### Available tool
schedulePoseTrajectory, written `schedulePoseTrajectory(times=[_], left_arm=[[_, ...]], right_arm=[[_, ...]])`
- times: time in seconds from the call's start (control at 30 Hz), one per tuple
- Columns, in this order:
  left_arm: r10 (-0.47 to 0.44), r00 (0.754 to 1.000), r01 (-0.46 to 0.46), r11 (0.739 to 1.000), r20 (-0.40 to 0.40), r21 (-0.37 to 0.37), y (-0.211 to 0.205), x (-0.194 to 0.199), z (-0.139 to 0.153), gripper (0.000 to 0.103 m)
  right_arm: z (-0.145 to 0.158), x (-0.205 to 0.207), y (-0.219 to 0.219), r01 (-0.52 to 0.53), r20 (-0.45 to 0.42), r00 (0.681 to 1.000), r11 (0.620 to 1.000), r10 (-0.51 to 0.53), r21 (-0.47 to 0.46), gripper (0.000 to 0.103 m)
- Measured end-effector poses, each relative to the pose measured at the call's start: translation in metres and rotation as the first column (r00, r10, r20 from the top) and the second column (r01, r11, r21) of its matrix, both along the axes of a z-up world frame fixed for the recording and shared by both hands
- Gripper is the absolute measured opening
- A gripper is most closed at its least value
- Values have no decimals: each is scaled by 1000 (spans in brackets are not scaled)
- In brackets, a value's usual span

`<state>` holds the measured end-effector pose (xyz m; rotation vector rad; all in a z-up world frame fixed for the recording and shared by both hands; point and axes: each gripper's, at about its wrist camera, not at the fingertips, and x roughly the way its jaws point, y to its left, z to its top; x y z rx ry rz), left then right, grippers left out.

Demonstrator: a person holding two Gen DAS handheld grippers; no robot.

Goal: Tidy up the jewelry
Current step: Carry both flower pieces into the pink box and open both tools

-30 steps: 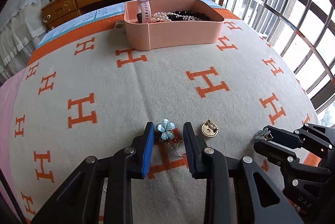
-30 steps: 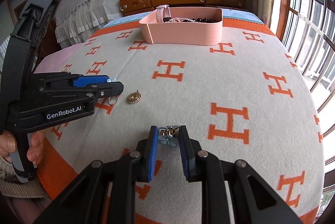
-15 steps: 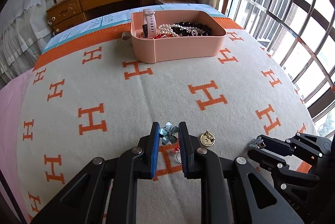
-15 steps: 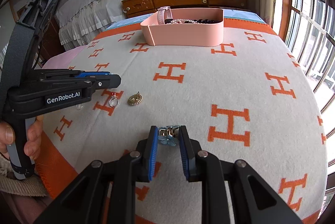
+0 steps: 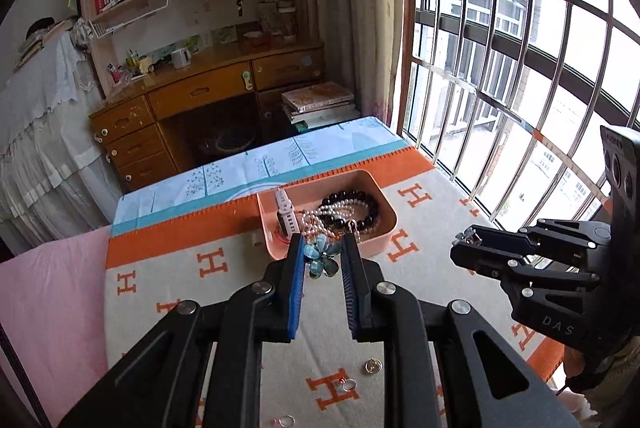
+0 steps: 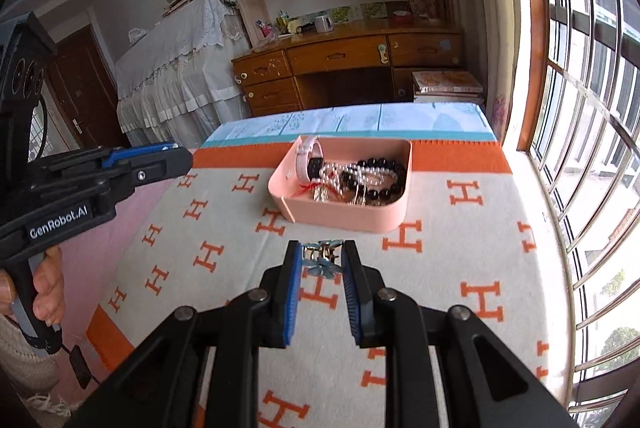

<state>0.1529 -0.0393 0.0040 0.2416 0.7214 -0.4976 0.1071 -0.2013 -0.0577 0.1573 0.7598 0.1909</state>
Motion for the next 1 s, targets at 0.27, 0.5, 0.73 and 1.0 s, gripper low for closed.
schedulePoseTrajectory(times=[0.27,0.5,0.73,1.0], left_arm=[[57,998,-57,998,9,-13,-21,58,26,16],[92,980,-91,996,-179,14,-41,114,-54,16],[127,953,-103,990,-276,99,-53,138,-122,19],[144,959,-123,987,-243,100,-41,135,-123,65]], right_arm=[[73,68,-16,47,71,996,996,-52,70,20],[6,140,-20,89,-118,990,995,-82,55,20],[-64,175,-33,131,-269,956,991,-116,37,21],[-74,167,-35,128,-260,958,992,-120,12,33]])
